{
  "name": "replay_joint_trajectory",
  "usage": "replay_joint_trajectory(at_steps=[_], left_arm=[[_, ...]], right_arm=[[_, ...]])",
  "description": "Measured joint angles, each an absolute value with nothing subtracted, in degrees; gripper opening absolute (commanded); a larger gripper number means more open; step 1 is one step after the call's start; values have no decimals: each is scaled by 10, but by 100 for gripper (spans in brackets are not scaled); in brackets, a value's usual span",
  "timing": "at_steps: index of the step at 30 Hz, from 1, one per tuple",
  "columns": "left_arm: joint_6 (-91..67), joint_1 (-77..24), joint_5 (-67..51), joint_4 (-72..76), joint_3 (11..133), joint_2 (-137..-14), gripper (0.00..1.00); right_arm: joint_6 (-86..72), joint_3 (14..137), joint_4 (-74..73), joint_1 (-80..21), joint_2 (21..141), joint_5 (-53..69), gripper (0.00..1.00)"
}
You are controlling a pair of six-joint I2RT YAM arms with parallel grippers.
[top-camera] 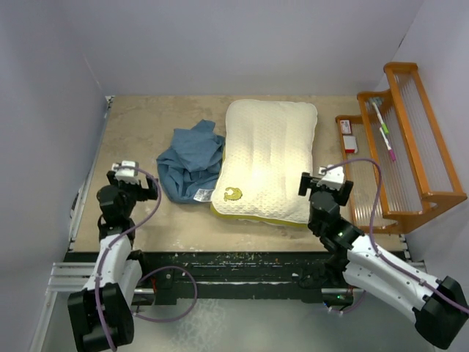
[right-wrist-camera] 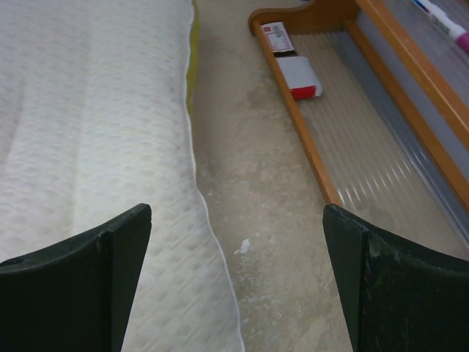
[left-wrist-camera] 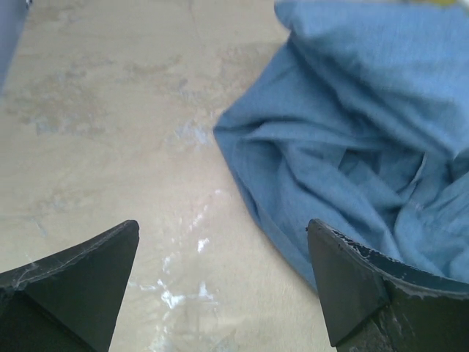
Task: Remove the pillowcase from the pillow
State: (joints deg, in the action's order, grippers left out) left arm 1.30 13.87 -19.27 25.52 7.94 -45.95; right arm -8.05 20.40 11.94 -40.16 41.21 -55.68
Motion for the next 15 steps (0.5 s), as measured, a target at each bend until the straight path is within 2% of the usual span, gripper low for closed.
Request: replay_joint_trajectory(at_steps=[6, 11, 15], left_arm=[[-4, 139, -198, 148, 212, -448, 99], [11, 139, -206, 104, 159, -376, 99], [13, 138, -209, 63, 96, -302, 99]], right_arm=[[-131, 117, 219, -389, 317, -674, 100], [-150, 111, 259, -380, 319, -724, 100], [-120, 111, 275, -378, 331, -718, 100]])
